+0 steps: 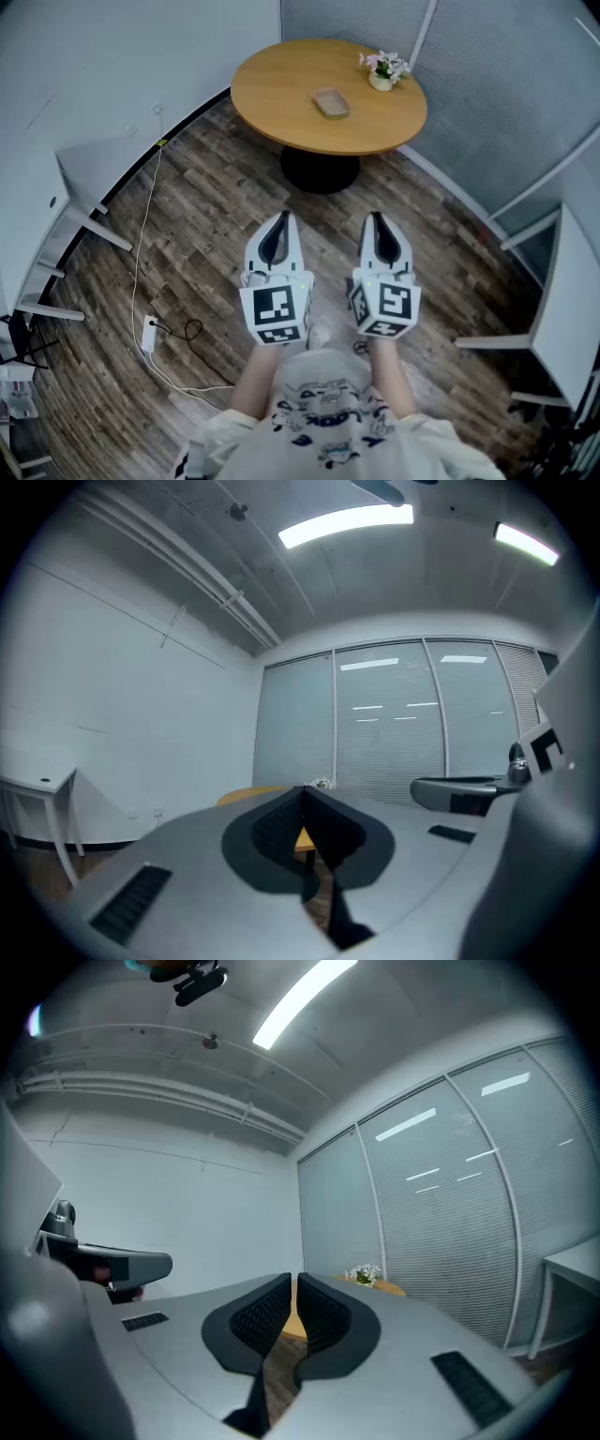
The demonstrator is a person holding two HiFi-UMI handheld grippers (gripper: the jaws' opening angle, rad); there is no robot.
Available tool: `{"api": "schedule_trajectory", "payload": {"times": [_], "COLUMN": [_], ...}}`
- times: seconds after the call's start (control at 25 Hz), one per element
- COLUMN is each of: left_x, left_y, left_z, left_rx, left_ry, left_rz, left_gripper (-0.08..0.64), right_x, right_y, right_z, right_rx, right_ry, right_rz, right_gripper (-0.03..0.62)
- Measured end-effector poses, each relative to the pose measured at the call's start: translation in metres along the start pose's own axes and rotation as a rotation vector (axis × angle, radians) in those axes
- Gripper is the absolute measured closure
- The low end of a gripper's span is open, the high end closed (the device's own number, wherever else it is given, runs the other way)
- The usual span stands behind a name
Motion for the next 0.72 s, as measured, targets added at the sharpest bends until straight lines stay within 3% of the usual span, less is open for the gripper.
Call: {"api": "schedule_trajectory", "payload": {"times": [0.72], "left_x": [-0.009], "left_y": [-0.038], "left_z": [-0.005], "left_rx": [0.004], "left_ry": [-0.001], "left_rz": [0.023], "left_gripper": [0.555], "right_x": [-0.024], "right_y": [-0.039], "right_z": [-0.007], "right_rx": [-0.001], "right_ry": [-0.015], "right_rz": [0.035], "right_gripper": [0.571]}}
Point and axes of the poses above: the fingertips, and each gripper's own axes: y backward along the fingers, x to its left, z out of its top, the point moved 7 cm from there along y, backward along the fingers, and after that the axes turned 5 degrees about y, right-handed, at the moved point
